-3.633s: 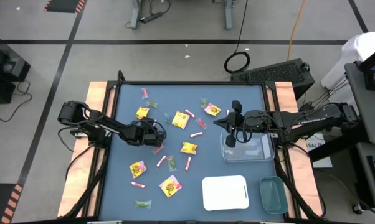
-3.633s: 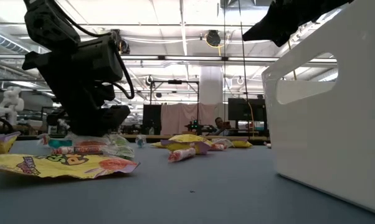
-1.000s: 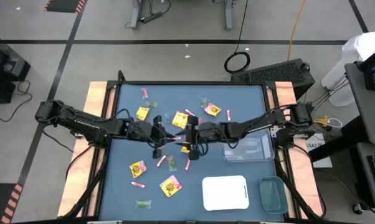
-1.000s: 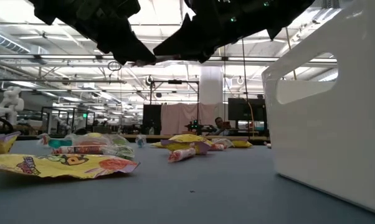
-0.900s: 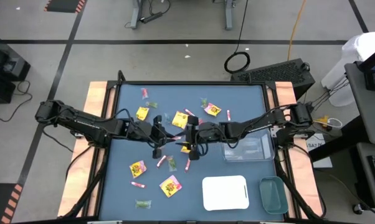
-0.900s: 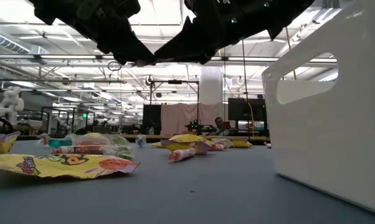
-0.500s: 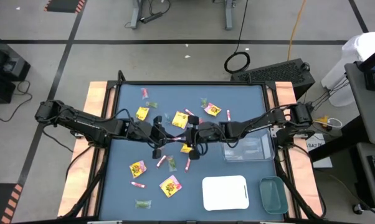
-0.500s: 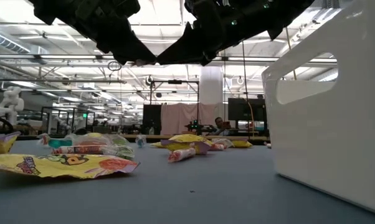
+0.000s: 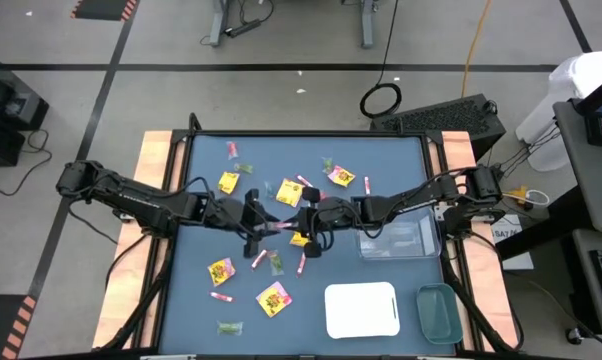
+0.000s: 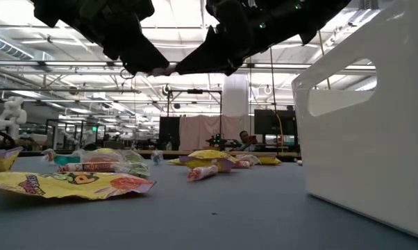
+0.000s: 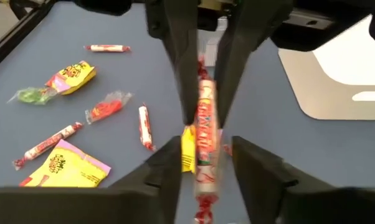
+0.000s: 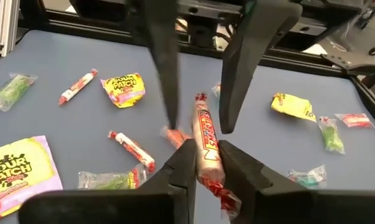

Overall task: Sort candy
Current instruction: Put the transparent candy roll into the transparent bin

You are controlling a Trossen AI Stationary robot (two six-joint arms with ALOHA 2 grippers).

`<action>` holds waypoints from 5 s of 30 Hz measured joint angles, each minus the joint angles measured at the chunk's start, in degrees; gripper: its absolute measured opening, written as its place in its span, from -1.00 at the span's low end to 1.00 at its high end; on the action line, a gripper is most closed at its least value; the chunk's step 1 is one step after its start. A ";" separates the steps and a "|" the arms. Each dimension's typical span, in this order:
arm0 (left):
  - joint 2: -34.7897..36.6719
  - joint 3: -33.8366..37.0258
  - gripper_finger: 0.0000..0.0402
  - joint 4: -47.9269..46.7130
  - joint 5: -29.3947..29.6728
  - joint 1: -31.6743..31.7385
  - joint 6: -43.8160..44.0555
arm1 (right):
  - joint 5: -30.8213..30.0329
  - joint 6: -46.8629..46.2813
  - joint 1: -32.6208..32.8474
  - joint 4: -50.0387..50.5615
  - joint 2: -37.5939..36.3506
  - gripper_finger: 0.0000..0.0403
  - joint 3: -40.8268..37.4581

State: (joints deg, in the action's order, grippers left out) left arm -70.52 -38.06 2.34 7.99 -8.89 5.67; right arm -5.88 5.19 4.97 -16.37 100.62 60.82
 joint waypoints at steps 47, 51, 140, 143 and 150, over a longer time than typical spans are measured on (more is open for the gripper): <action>0.04 0.04 0.28 0.68 9.02 -11.86 0.05 | -6.14 -3.24 6.34 -1.85 -42.73 -0.79 -24.79; 0.02 0.04 0.28 1.20 9.29 -11.88 1.37 | -6.13 -4.38 6.38 -3.99 -42.73 -0.79 -24.80; 0.00 0.04 0.28 1.76 13.53 -11.86 2.92 | -3.01 -27.03 6.38 -1.56 -42.69 -0.79 -24.87; 0.01 0.04 0.28 1.76 13.54 -11.86 2.96 | -3.02 -24.90 6.38 -1.33 -42.69 -0.79 -24.87; 0.00 0.04 0.28 1.74 13.55 -11.86 2.95 | -2.94 -23.56 6.38 -1.35 -42.69 -0.79 -24.87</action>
State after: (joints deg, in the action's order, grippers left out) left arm -70.52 -38.02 4.08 21.54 -20.75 8.62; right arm -8.82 -18.37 11.35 -17.72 57.93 35.94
